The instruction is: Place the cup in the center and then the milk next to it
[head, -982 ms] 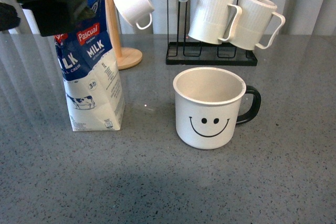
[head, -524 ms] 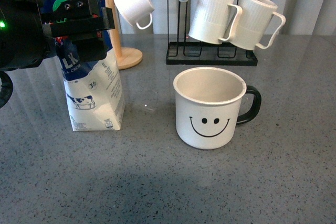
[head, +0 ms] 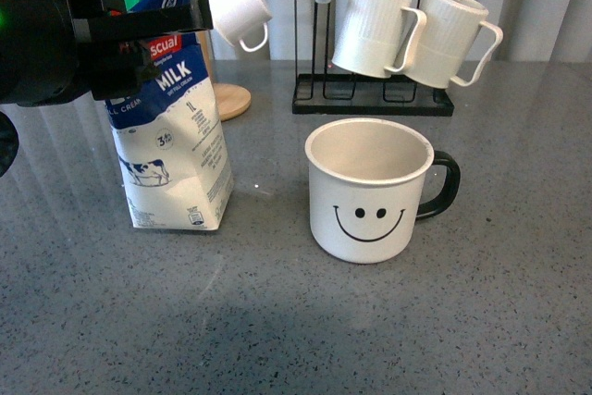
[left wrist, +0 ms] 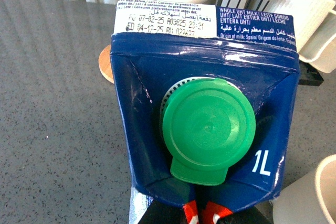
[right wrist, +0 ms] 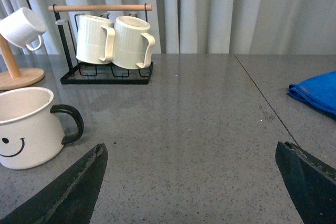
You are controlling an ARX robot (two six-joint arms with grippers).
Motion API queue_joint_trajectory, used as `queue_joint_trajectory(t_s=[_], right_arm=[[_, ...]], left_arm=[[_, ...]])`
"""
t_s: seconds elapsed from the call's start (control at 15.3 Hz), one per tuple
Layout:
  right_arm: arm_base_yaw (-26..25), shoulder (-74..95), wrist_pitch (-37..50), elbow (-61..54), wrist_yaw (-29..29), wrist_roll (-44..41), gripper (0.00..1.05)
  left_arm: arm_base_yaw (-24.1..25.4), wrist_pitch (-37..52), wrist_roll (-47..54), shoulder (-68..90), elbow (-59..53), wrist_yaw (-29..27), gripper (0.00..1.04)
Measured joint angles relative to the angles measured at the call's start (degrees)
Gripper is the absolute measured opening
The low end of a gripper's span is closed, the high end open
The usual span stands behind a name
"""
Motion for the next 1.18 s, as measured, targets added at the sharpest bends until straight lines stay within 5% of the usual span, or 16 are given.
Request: queue_joint_trajectory(t_s=[0.46,1.18], right_arm=[[0.0,0.0,0.0,0.0,-0.02,0.0,0.98],[0.0,0.0,0.0,0.0,0.0,0.0,0.98]], left_arm=[[-10.8,2.36,1.7,-3.32,-0.33,-6.05,0.03],[-11.93,8.74,-3.67,3.67,-1.97,-10.16,0.03]])
